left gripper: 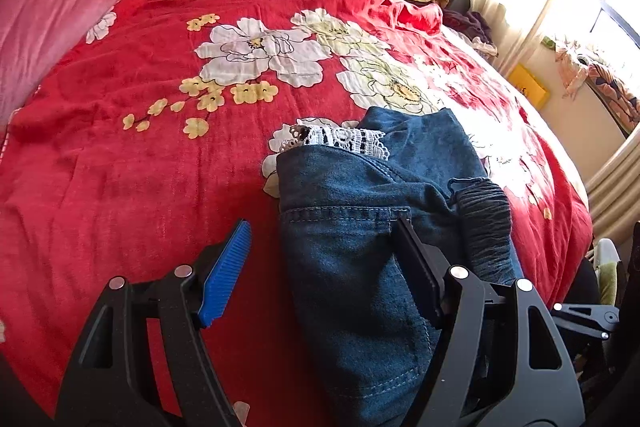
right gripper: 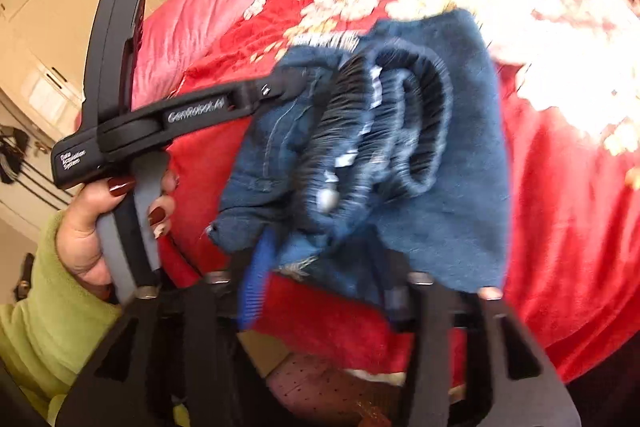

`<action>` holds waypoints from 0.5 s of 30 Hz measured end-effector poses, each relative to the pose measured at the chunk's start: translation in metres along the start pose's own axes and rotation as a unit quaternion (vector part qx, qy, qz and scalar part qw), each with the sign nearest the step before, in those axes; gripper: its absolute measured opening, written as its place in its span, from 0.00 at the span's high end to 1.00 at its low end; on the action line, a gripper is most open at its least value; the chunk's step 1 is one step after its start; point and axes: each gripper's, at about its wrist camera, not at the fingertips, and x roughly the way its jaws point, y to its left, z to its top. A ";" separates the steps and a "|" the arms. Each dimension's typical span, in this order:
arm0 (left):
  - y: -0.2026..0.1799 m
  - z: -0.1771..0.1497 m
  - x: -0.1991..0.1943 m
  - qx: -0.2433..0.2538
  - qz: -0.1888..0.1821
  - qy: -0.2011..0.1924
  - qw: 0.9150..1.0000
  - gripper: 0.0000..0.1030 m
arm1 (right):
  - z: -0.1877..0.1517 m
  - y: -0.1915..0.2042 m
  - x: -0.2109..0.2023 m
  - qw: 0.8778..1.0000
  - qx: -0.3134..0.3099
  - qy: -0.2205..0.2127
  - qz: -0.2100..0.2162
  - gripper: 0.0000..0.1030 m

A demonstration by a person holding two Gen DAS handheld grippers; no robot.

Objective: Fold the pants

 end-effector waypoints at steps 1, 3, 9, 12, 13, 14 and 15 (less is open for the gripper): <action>-0.001 0.000 -0.002 0.001 0.000 -0.002 1.000 0.37 | 0.000 -0.001 -0.003 1.000 -0.003 -0.006 -0.004 0.49; -0.002 0.000 -0.007 0.003 0.002 -0.007 1.000 0.36 | 0.001 -0.003 -0.011 1.000 -0.004 -0.019 -0.015 0.49; -0.004 -0.002 -0.022 0.004 0.001 -0.023 1.000 0.27 | 0.004 -0.017 -0.038 0.997 -0.006 -0.061 -0.044 0.47; -0.002 -0.004 -0.027 -0.001 0.003 -0.029 1.000 0.20 | 0.012 -0.029 -0.047 0.995 -0.002 -0.079 -0.063 0.47; 0.000 -0.005 -0.026 -0.004 0.003 -0.028 1.000 0.20 | 0.016 -0.032 -0.048 0.994 0.000 -0.082 -0.068 0.47; 0.001 -0.006 -0.024 -0.008 0.002 -0.026 1.000 0.19 | 0.019 -0.037 -0.047 0.994 0.000 -0.081 -0.073 0.47; 0.003 -0.008 -0.022 -0.012 0.001 -0.021 1.000 0.19 | 0.023 -0.042 -0.045 0.994 0.000 -0.078 -0.078 0.47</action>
